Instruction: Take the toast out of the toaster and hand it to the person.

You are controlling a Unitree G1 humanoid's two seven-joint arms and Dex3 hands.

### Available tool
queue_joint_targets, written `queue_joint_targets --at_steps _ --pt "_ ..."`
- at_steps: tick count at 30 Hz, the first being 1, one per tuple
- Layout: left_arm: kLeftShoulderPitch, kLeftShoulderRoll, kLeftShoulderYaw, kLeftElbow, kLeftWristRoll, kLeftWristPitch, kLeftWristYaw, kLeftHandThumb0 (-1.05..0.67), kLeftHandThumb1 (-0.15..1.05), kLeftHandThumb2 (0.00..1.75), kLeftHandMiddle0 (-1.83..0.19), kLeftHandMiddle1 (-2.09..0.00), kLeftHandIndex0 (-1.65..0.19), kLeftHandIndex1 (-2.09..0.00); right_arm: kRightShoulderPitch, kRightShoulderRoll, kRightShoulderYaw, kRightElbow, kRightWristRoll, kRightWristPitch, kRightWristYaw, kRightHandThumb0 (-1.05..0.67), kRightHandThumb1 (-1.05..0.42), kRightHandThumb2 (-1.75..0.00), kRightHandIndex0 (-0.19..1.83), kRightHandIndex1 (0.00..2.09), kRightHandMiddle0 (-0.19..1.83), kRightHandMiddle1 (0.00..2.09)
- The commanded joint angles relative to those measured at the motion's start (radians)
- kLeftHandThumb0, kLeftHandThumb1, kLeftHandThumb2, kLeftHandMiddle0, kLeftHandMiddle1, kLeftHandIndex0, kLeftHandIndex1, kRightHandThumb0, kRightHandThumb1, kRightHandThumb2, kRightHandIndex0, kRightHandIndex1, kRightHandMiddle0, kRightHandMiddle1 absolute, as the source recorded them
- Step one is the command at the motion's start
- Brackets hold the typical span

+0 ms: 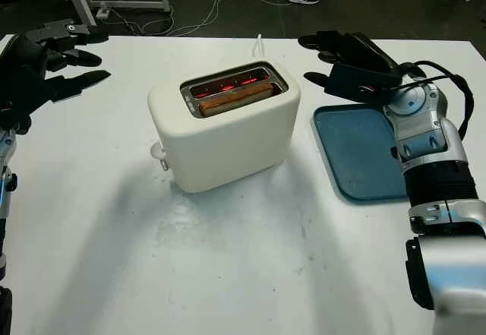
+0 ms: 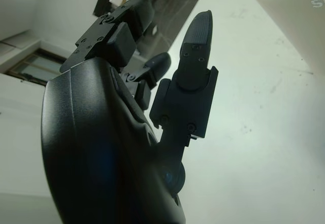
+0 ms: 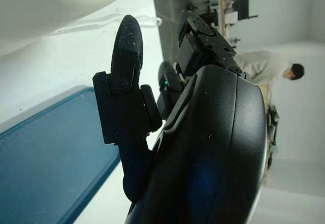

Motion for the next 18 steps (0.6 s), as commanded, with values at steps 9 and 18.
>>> queue_joint_targets --at_steps 9,18 --pt "0.001 0.001 0.000 0.001 0.000 -0.008 0.005 -0.43 0.92 0.10 -0.39 -0.80 -0.54 -0.29 -0.008 -0.001 0.006 0.017 0.001 0.002 -0.001 -0.46 -0.92 -0.43 0.39 0.00 0.36 0.00" --pt "0.001 0.003 0.000 -0.004 0.006 -0.001 0.007 -0.43 0.92 0.10 -0.40 -0.80 -0.55 -0.29 -0.008 -0.003 0.009 0.014 -0.007 0.000 -0.004 -0.46 -0.92 -0.44 0.39 0.00 0.36 0.00"
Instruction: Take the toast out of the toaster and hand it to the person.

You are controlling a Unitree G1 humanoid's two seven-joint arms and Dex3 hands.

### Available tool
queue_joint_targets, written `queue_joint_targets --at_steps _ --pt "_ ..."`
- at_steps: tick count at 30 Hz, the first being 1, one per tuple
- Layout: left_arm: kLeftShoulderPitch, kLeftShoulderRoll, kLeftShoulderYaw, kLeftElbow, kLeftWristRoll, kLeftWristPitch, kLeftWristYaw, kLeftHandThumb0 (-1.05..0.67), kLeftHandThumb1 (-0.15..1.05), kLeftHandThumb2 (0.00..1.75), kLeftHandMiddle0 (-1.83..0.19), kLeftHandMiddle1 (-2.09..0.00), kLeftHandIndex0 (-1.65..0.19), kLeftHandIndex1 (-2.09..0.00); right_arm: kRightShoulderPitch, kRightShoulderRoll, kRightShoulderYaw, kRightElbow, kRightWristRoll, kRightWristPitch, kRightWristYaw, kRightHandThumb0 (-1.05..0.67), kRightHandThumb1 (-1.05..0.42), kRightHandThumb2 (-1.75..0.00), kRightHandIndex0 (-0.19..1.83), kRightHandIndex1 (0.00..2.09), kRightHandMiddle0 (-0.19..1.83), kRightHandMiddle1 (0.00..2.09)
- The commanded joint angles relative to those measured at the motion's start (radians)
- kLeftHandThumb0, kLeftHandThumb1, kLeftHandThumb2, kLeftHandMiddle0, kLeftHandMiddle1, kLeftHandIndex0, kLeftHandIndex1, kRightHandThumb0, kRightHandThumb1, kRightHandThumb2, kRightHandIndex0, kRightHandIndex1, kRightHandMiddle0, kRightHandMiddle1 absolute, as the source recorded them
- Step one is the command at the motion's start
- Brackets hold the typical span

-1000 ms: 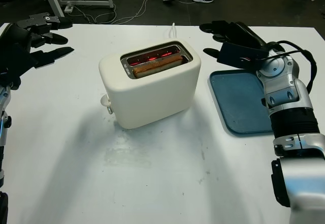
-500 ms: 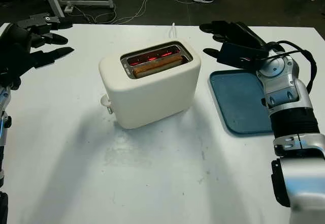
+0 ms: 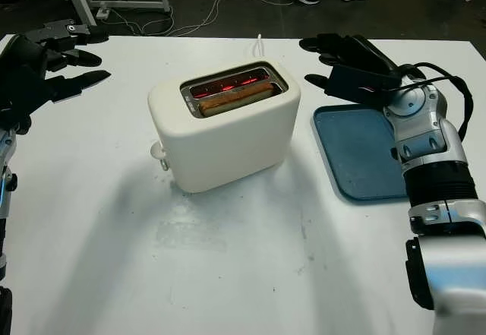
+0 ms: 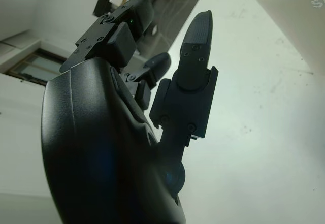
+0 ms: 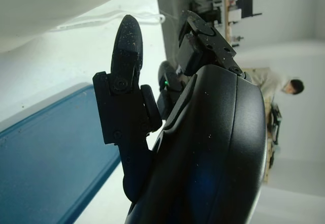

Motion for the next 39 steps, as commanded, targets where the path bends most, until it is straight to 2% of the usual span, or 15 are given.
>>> queue_joint_targets --at_steps 1,39 --pt "0.001 0.001 0.001 -0.003 0.002 0.000 0.008 -0.43 0.92 0.10 -0.40 -0.79 -0.55 -0.29 -0.007 -0.004 0.003 -0.004 0.001 0.000 -0.002 -0.46 -0.92 -0.44 0.39 0.00 0.36 0.00" --pt "0.010 -0.001 0.006 -0.013 -0.003 -0.001 0.016 -0.43 0.92 0.09 -0.40 -0.79 -0.56 -0.26 -0.003 -0.002 -0.004 -0.007 0.013 -0.001 0.002 -0.44 -0.92 -0.43 0.39 0.00 0.36 0.00"
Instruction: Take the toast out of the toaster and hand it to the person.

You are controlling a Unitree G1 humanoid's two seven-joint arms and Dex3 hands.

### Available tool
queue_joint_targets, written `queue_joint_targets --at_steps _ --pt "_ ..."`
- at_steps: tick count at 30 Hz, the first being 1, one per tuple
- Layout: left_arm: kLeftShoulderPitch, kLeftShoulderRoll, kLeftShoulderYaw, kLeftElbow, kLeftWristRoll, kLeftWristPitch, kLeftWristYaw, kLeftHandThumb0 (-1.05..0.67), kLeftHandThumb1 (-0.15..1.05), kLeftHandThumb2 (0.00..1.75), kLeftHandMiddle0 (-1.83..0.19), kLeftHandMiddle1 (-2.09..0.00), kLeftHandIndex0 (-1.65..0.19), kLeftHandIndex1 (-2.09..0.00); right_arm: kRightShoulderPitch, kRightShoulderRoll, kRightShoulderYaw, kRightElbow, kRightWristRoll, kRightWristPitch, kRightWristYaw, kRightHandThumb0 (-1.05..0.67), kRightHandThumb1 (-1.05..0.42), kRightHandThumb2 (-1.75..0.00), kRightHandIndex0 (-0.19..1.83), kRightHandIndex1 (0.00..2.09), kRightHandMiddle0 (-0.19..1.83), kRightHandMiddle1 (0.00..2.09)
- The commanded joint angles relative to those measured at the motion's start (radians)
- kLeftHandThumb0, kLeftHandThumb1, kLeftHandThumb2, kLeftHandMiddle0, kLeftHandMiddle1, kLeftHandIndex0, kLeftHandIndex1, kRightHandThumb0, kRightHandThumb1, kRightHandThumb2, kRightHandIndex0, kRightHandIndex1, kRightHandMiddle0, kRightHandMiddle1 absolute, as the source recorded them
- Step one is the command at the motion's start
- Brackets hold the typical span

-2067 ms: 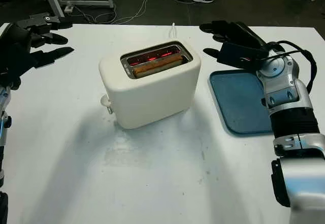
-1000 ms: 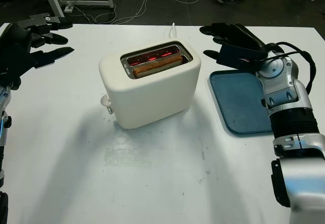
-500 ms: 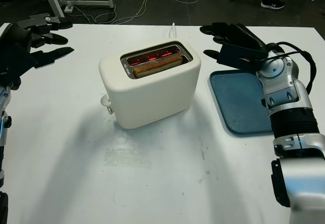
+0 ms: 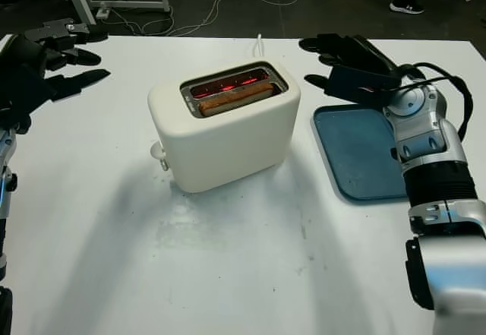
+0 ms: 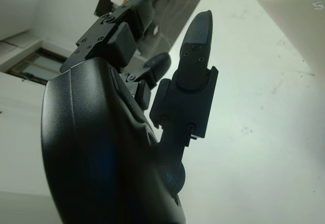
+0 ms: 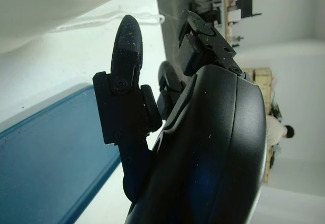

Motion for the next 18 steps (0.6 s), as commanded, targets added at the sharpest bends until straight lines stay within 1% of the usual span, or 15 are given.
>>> queue_joint_targets --at_steps 1,11,18 --pt "0.011 0.002 0.003 -0.006 0.004 -0.006 0.007 -0.43 0.92 0.09 -0.40 -0.79 -0.56 -0.27 -0.003 -0.001 -0.001 -0.005 0.007 -0.001 -0.001 -0.44 -0.92 -0.43 0.39 0.00 0.36 0.00" --pt "0.015 -0.004 0.008 -0.015 -0.003 0.009 0.008 -0.42 0.92 0.10 -0.39 -0.77 -0.55 -0.25 -0.001 0.001 -0.004 -0.011 0.012 0.011 0.003 -0.42 -0.92 -0.43 0.38 0.00 0.35 0.00" --pt "0.015 -0.002 0.007 -0.007 -0.006 -0.004 0.007 -0.42 0.92 0.10 -0.39 -0.77 -0.56 -0.25 -0.001 0.002 0.002 -0.012 0.002 0.007 -0.004 -0.40 -0.92 -0.42 0.40 0.01 0.36 0.01"
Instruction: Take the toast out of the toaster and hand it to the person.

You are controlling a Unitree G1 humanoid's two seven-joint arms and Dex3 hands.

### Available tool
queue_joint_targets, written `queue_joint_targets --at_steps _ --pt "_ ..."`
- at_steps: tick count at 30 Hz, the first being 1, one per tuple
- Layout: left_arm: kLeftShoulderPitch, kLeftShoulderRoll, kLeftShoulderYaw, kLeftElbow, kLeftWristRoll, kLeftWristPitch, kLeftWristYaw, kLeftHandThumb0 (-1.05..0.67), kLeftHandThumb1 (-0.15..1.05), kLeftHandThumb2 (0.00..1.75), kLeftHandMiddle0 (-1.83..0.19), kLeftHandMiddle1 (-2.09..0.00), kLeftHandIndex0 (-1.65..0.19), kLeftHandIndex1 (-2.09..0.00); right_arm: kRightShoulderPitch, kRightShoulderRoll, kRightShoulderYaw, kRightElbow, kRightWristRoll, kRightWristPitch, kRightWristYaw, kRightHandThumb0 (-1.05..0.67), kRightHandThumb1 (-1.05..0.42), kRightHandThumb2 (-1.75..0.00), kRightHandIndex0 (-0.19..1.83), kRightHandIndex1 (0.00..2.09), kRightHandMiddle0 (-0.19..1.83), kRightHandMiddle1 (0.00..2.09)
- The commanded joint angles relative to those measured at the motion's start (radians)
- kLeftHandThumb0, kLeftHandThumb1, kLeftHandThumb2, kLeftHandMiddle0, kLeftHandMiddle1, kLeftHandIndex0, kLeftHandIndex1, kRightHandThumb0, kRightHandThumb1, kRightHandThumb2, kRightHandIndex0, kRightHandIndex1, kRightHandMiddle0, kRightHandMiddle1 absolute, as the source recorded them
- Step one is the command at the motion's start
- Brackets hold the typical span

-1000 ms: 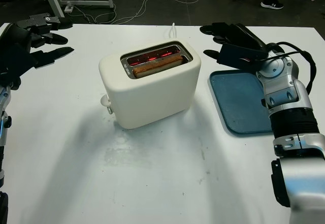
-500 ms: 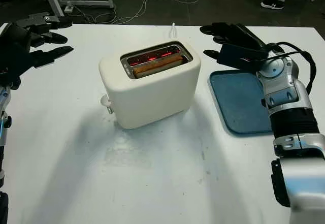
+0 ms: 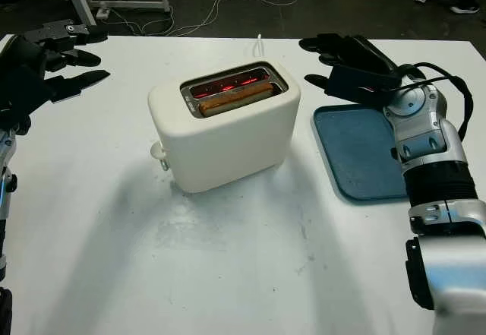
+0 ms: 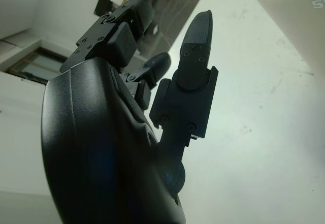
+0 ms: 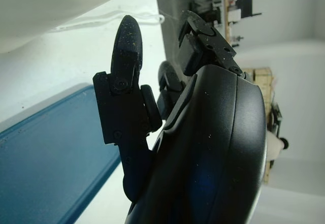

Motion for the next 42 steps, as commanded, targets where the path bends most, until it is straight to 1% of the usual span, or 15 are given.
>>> queue_joint_targets --at_steps 1,13,18,24,42 --pt "0.010 -0.002 0.007 -0.006 -0.004 -0.003 0.007 -0.42 0.92 0.10 -0.39 -0.77 -0.56 -0.25 -0.001 0.002 0.003 -0.013 0.002 0.008 -0.003 -0.39 -0.92 -0.42 0.40 0.01 0.36 0.01" --pt "0.009 -0.004 0.006 -0.008 -0.005 0.006 0.007 -0.41 0.92 0.10 -0.39 -0.77 -0.56 -0.24 0.003 0.004 -0.002 -0.033 0.011 0.029 0.005 -0.35 -0.92 -0.42 0.38 0.00 0.36 0.00" --pt "0.009 -0.003 0.004 -0.009 0.002 0.001 0.013 -0.41 0.92 0.09 -0.40 -0.77 -0.57 -0.24 0.002 0.003 0.004 -0.037 0.000 0.033 -0.003 -0.36 -0.92 -0.42 0.41 0.01 0.36 0.00" --pt "0.010 0.000 0.002 -0.015 0.003 0.012 0.011 -0.43 0.92 0.10 -0.40 -0.76 -0.56 -0.23 0.003 -0.002 0.007 -0.039 -0.002 0.029 0.003 -0.35 -0.92 -0.42 0.39 0.00 0.36 0.00" --pt "0.004 0.002 0.001 -0.002 -0.002 -0.004 0.008 -0.42 0.92 0.09 -0.40 -0.77 -0.57 -0.23 0.000 0.004 0.005 -0.042 0.005 0.028 0.002 -0.33 -0.92 -0.41 0.37 0.00 0.35 0.00"
